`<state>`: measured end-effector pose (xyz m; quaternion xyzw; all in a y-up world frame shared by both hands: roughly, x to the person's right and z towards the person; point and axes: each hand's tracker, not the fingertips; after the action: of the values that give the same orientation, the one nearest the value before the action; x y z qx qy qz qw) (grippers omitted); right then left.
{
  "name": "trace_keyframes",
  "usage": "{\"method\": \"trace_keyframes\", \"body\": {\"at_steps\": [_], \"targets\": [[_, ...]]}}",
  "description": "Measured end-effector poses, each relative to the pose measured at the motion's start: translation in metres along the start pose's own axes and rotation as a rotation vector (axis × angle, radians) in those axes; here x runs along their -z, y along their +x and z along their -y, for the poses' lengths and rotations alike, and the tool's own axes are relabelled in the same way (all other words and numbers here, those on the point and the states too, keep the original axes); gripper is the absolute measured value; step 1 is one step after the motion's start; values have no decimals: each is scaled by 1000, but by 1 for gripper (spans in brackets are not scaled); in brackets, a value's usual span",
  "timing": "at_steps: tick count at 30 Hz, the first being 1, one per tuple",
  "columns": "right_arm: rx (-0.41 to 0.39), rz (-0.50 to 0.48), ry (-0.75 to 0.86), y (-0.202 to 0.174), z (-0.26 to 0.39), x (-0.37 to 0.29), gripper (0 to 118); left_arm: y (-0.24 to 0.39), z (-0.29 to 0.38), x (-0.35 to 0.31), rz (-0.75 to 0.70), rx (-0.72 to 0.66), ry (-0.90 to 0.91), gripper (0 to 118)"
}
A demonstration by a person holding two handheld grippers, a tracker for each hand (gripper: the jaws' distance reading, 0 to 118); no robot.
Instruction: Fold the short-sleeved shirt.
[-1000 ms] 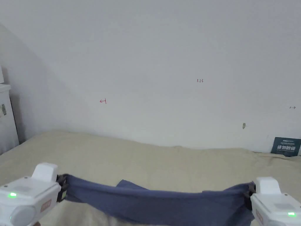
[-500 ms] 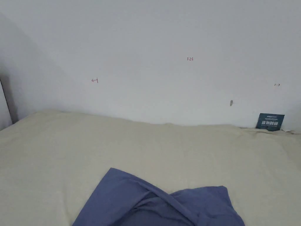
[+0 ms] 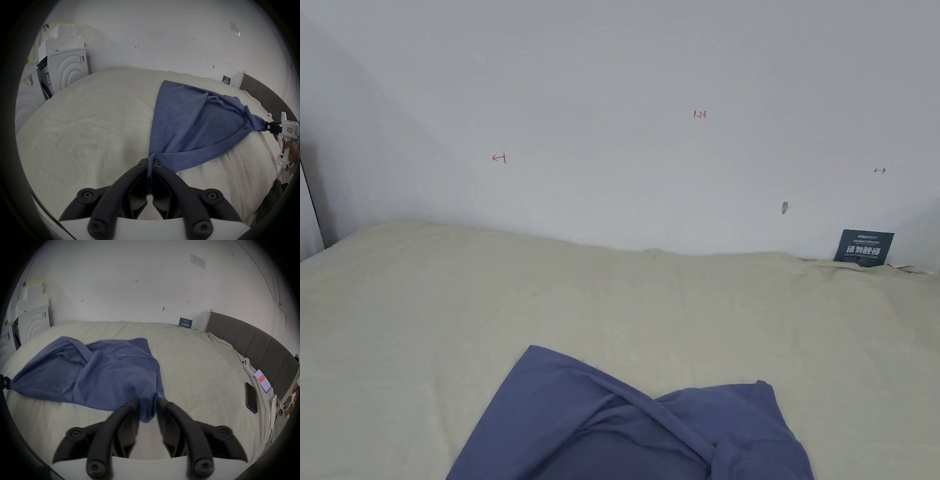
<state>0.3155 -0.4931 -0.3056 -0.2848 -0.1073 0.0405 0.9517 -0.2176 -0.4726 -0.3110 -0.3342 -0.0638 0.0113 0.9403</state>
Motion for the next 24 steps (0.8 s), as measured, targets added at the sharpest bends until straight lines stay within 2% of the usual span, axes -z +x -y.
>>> {"method": "trace_keyframes", "body": {"at_steps": [2,4,6,10,12,13,14,15,16,18,24], "targets": [[33,-13,39,3,-2,-11,52,0,-5,-13,-7,-1,40,18],[62,-35,79,1,-8,-25,53,4,-9,-30,-29,-2,90,33],[78,-45,117,-1,-15,-40,53,5,-13,-45,-52,-2,160,42],[110,-63,176,-12,-26,-62,53,2,-18,-67,-91,-53,268,42],[116,-69,194,-20,-30,-71,51,-4,-18,-64,-91,-73,284,40],[119,-72,213,-25,-32,-76,48,0,-22,-67,-87,-73,291,35],[119,-77,224,-29,-33,-80,40,5,-26,-68,-82,-64,305,28],[120,-75,229,-33,-33,-83,17,9,-28,-67,-80,-49,309,17],[119,-74,239,-37,-33,-86,2,15,-31,-66,-76,-26,312,7],[118,-73,250,-43,-32,-90,2,26,-35,-64,-69,-5,318,0],[95,-63,257,-55,-28,-103,1,47,-31,-54,-9,31,326,0]]}}
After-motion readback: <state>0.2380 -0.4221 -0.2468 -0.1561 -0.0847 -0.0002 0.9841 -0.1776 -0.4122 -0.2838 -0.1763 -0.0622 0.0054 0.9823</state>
